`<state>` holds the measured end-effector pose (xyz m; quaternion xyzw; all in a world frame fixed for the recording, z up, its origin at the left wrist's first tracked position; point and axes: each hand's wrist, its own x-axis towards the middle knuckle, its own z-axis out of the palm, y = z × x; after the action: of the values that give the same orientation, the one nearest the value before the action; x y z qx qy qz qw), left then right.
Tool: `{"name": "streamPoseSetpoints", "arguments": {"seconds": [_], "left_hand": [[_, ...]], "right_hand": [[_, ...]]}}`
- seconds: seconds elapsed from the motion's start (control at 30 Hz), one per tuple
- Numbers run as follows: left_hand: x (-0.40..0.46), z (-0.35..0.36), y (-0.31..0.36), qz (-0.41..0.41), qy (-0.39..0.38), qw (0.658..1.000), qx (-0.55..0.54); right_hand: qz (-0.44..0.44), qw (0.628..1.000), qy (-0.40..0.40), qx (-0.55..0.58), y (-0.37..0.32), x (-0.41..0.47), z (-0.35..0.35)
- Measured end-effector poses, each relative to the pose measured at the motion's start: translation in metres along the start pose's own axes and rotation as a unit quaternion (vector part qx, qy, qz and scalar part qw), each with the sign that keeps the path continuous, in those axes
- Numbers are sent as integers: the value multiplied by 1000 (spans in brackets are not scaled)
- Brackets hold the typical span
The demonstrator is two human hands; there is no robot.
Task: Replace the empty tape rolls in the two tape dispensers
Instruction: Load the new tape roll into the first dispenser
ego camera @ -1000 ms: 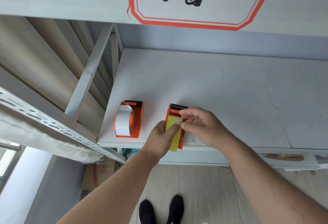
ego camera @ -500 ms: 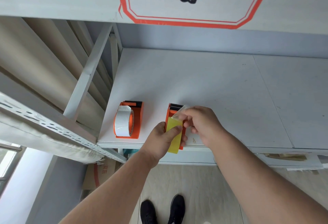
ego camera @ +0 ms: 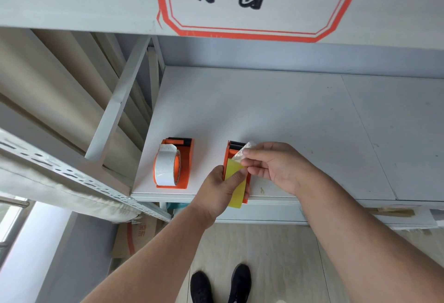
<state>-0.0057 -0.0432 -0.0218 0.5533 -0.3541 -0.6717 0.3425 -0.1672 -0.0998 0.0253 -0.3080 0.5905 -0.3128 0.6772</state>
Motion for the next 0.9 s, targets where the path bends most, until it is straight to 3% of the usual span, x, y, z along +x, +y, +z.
{"name": "streamPoseSetpoints", "arguments": {"seconds": [0.17,0.33,0.57,0.9], "left_hand": [[-1,0,-3,0,15,1000,-21],[-2,3,-7,18,30,999,3],[-1,4,-10,28,45,998,19],[6,-4,-14,22,44,998,33]], "right_hand": [[-16,994,89,-55,11,10,3],[17,992,124,-9,38,16,1],[5,986,161,-41,47,26,3],[-120,946,212,-214,50,34,-8]]}}
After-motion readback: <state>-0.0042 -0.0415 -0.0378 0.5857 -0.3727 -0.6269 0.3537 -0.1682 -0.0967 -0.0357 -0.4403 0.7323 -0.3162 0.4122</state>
